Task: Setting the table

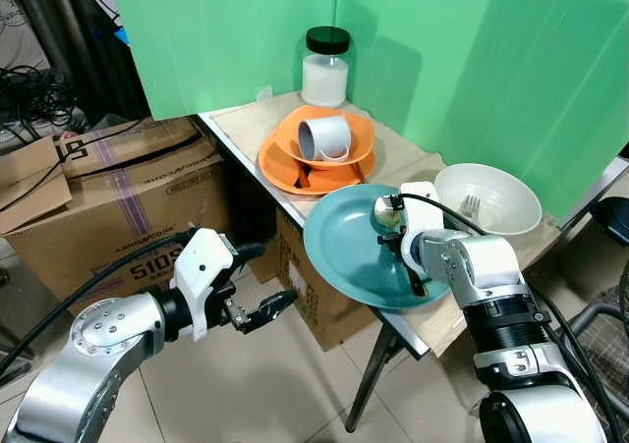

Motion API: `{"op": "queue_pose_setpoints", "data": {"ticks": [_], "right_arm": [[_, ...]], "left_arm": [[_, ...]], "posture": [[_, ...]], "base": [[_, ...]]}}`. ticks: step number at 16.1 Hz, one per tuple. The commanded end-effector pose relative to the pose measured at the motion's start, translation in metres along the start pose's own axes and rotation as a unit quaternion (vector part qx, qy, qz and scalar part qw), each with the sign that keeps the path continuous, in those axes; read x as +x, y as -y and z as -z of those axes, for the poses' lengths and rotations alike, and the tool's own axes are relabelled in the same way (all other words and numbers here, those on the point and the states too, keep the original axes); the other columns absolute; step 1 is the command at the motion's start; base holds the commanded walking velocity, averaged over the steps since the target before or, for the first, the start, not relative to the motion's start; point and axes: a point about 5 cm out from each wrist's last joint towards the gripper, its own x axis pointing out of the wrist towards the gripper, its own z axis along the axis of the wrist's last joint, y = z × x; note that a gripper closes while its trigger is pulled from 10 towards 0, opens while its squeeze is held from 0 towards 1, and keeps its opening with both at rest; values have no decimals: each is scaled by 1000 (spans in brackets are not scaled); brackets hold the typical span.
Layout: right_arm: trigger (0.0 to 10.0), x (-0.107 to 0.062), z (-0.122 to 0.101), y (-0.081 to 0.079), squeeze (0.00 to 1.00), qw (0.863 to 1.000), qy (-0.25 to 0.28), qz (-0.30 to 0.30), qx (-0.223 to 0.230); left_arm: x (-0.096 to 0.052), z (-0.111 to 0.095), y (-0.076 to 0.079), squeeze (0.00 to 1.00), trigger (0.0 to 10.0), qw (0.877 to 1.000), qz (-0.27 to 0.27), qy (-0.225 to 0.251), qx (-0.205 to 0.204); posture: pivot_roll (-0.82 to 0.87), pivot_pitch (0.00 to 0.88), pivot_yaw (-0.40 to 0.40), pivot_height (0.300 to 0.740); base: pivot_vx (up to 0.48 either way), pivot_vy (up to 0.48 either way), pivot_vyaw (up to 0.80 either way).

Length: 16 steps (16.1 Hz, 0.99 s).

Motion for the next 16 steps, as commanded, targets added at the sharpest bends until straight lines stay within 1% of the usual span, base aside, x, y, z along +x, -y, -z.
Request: {"op": "queue_pose_setpoints", "data": {"ticks": [1, 7, 8, 9, 11, 12, 13, 14, 15, 16], "right_arm": [[0, -1, -5, 1, 0, 1000, 7, 4, -6], [0, -1, -8, 0, 0, 1000, 22, -1, -16], [0, -3, -11, -1, 0, 999, 32, -4, -19], [0, -7, -18, -3, 0, 998, 56, -17, -23], [0, -27, -41, -11, 0, 989, 125, -77, -17], [0, -37, -49, -11, 0, 984, 148, -96, -4], [0, -54, -60, -7, 0, 974, 192, -121, 22], [0, -69, -67, -3, 0, 959, 240, -146, 40], [0, -84, -71, 2, 0, 943, 285, -165, 52], [0, -96, -72, 8, 0, 932, 319, -166, 52]], "left_arm": [[2, -3, 0, 0, 10000, 1000, 7, 2, 10], [3, -3, 0, 0, 10000, 1000, 6, 2, 15], [3, -3, 0, 0, 10000, 1000, 6, 2, 15], [2, -4, 0, 0, 10000, 1000, 5, 3, 15], [1, -7, -1, 0, 10000, 1000, 2, 7, 18], [0, -11, -3, 0, 10000, 1000, -1, 12, 20], [1, -16, -5, 0, 10000, 999, -7, 23, 25], [1, -22, -6, 0, 10000, 999, -14, 34, 28], [1, -28, -8, 0, 10000, 998, -24, 47, 32], [3, -34, -11, 0, 10000, 997, -39, 59, 37]], "posture": [[54, 0, -46, 740], [55, 0, -47, 740], [56, 0, -46, 740], [56, 0, -46, 740], [60, 0, -43, 740], [64, 0, -40, 740], [66, 0, -39, 740], [66, 0, -39, 740], [67, 0, -33, 740], [64, 0, -24, 740]], "base": [[0, 0, 0], [0, 0, 0], [0, 0, 0], [0, 0, 0], [0, 0, 0], [0, 0, 0], [0, 0, 0], [0, 0, 0], [0, 0, 0], [0, 0, 0]]}}
